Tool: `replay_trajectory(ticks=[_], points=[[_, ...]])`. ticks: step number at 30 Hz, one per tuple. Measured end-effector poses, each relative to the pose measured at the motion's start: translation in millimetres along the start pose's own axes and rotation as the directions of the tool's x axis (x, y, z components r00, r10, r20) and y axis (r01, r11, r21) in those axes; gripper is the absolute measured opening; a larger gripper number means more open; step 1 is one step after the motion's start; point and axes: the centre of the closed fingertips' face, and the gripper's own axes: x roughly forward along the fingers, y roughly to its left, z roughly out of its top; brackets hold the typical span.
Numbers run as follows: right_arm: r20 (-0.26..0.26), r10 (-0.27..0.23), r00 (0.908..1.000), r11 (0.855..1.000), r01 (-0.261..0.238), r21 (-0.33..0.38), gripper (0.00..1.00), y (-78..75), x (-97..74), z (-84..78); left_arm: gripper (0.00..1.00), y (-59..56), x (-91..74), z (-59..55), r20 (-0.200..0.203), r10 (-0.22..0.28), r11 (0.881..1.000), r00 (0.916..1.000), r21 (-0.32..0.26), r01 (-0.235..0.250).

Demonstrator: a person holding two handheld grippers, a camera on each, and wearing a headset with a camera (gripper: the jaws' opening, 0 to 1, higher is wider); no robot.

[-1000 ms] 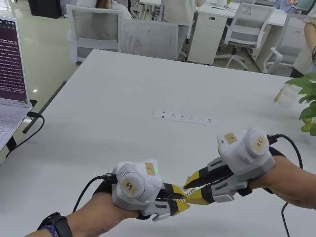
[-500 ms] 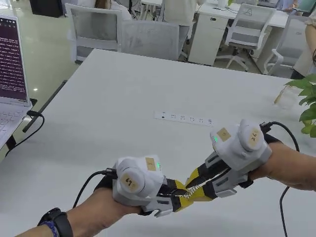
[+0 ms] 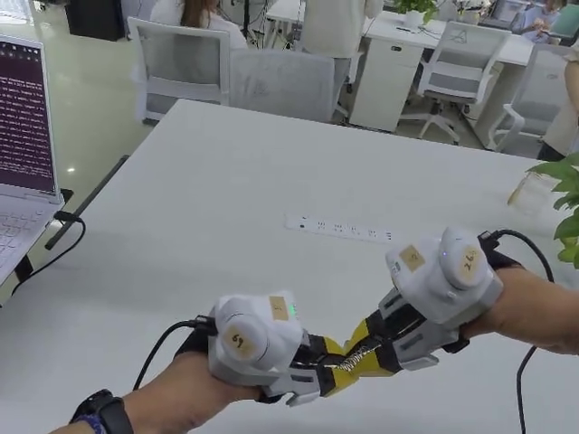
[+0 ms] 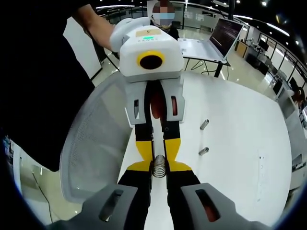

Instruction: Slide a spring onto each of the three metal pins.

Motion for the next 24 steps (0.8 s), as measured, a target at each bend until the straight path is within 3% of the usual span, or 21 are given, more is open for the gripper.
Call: replay_trajectory(ticks=[8,24], points=[[-0.04,0.001,0.9992,1.0,-0.002,-0.023,0.08,1.3,8.4,-4.6,0.02,-1.4,3.2,-8.8,-0.027,0.0,1.0,0.9996,0.008,0.0],[-0.058,0.005,0.9983,0.999,-0.007,-0.034,0.08,-1.5,17.6,-3.3,0.03,1.3,-0.6,-17.9,-0.045,0.015,1.0,0.9988,-0.004,-0.015]])
